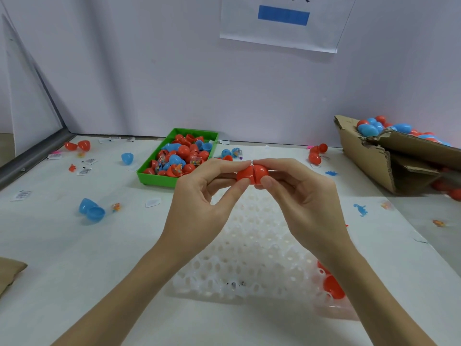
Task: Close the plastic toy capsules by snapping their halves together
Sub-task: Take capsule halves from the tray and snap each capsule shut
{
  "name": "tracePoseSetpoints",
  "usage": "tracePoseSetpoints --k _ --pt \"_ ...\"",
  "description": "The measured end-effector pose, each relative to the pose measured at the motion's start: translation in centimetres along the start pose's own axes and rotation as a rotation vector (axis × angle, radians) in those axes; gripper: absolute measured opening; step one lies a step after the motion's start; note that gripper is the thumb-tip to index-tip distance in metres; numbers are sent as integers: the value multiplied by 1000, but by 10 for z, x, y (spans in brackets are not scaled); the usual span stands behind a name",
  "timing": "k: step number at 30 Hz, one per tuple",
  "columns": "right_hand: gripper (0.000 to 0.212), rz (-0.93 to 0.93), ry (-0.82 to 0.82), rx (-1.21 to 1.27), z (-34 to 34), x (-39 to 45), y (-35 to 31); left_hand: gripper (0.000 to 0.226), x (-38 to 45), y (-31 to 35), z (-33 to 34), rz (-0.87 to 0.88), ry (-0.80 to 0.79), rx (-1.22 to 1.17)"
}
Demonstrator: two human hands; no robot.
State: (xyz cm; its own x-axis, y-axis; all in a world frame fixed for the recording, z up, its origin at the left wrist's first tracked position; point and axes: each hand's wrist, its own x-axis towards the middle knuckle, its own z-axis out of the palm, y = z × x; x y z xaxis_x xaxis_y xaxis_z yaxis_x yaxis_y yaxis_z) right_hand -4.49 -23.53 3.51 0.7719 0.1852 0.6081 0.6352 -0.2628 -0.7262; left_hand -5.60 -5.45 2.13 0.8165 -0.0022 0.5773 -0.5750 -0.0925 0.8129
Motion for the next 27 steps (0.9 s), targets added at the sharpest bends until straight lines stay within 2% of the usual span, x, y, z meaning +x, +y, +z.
tracePoseSetpoints --k 6,21,27 --pt "28 11 -3 -12 1 0 -1 30 -1 2 0 22 -15 21" --pt "26 -19 16 33 3 -2 -2 27 -2 7 4 -118 56 -127" --pt "25 -15 12 24 2 -2 -1 30 -1 6 1 -144 27 -167"
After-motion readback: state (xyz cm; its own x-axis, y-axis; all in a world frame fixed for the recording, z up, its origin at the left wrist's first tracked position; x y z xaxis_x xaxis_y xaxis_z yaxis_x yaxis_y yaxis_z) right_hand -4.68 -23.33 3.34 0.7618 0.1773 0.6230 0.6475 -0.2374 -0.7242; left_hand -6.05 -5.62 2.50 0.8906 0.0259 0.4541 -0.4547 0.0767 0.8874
